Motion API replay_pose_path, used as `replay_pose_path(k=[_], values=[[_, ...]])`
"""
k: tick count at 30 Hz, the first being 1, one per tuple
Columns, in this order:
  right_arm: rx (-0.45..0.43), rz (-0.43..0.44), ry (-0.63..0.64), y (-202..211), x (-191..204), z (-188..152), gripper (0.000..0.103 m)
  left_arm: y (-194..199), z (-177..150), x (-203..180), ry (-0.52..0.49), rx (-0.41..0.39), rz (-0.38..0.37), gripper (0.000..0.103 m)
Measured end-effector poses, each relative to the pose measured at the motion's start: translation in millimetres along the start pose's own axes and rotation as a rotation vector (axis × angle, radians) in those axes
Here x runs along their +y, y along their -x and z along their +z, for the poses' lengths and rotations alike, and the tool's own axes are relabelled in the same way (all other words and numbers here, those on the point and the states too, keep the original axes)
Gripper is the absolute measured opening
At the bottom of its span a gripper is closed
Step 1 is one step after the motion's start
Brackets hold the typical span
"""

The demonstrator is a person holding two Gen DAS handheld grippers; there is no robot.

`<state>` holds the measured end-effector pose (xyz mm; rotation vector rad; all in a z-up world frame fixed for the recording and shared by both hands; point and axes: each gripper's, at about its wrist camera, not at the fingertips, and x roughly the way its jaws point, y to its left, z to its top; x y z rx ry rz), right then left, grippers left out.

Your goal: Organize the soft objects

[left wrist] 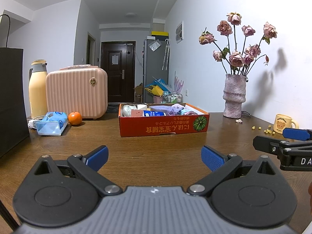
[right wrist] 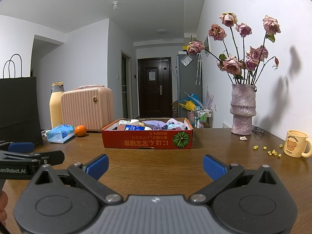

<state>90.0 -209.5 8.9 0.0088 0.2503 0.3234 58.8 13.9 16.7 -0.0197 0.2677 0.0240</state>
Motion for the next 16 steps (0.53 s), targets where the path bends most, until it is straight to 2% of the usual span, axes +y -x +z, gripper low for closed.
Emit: replay_pose_path(k=[16], values=[[0.001, -0.001, 0.0, 0.8, 1.0, 0.3, 0.103, 2.9, -0.2, -2.3, -0.002, -0.017, -0.02, 0.103]])
